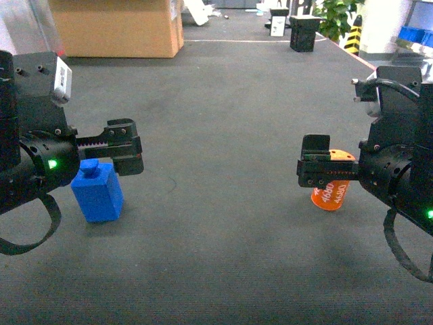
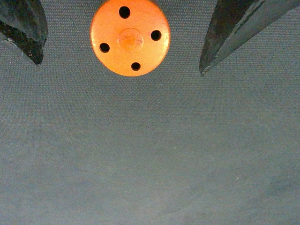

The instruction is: Sort blue parts and orange caps into right shelf containers

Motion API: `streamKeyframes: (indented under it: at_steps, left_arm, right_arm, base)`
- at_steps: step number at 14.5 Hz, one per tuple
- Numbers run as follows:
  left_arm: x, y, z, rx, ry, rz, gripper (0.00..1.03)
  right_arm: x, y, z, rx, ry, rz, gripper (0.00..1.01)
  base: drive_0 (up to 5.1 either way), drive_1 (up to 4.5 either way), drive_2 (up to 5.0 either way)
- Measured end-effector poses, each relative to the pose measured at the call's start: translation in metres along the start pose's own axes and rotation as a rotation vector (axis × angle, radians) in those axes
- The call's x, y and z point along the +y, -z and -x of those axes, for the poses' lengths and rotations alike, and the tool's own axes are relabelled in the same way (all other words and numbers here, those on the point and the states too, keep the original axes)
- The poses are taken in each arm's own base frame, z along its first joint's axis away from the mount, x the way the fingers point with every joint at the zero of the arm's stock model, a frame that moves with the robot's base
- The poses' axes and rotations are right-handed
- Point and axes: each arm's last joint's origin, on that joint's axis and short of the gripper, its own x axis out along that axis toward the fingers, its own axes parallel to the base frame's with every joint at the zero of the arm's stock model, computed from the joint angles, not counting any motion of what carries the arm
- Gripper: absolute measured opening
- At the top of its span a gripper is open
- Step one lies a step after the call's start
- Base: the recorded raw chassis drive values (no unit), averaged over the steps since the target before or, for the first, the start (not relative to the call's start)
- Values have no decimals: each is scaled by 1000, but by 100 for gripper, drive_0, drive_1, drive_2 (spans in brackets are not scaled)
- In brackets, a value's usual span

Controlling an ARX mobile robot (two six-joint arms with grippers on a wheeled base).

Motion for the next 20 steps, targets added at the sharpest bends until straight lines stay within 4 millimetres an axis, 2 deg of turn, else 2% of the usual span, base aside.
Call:
streamKeyframes:
  at_steps: [6,11,18,19,20]
  left_arm:
    - [2,16,-9,45,4,4,98]
    - [6,34,-16,128,-6,13,98]
    - [18,45,-27,141,-64,4,98]
    - [18,45,-29,144,-79,-4,98]
    - [18,44,-30,129,-90,-14,98]
  right_arm:
    - [-2,23,-7,56,9,6,98]
    - [-1,32,-12,77,19,10,98]
    - [-1,38,-19,96,65,-6,98]
    - [-1,38,-19,91,81,-5,95]
    - [1,38,-19,93,82,1,86]
  base:
    - [0,0,0]
    - [0,0,0]
    - [0,0,0]
    - [0,0,0]
    - [0,0,0]
